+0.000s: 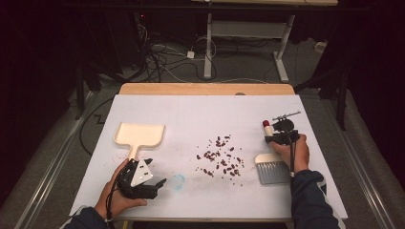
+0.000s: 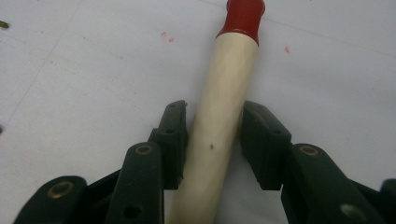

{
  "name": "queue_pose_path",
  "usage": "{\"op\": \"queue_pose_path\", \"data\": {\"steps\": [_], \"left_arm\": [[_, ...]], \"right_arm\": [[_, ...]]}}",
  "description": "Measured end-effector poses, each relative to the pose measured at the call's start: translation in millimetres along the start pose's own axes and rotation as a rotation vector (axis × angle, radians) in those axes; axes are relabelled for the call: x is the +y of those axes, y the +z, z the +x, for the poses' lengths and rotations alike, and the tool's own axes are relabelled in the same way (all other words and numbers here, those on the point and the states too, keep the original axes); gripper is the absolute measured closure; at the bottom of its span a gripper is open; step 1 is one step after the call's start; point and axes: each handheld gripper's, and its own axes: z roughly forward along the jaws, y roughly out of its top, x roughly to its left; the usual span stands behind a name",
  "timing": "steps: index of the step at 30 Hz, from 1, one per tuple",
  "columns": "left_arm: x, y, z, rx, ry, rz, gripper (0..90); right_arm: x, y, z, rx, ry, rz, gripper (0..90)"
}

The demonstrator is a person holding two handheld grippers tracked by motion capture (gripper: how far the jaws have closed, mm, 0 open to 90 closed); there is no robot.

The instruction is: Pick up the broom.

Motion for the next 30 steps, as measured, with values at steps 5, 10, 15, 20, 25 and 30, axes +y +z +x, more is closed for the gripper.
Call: {"op": "queue_pose_path", "data": {"steps": [5, 10, 15, 20, 25, 30], "left_arm": [[1.5, 1.1, -0.6, 0.001, 0.01, 0.003, 19.2], [2.9, 1.9, -0.8, 0.004, 0.009, 0.003, 19.2], [5.0, 1.7, -1.1, 0.005, 0.009, -0.002, 19.2], [8.0, -0.2, -1.1, 0.009, -0.005, -0.019, 19.2], [16.6, -2.2, -1.0, -0.001, -0.026, -0.057, 19.2], [33.3, 1.9, 1.7, -0.001, -0.021, -0.082, 19.2]], "right_arm": [[1.0, 1.7, 0.3, -0.008, -0.002, -0.021, 70.1], [-0.5, 0.1, -0.3, -0.005, -0.005, -0.037, 70.2], [-4.0, -12.1, -4.5, -0.003, 0.008, -0.133, 70.2], [-9.7, -26.9, -11.3, -0.004, 0.019, -0.244, 70.3], [-13.9, -49.3, -7.8, -0.017, -0.016, -0.368, 70.4], [-15.1, -66.4, -4.5, 0.004, -0.02, -0.438, 70.5]]}}
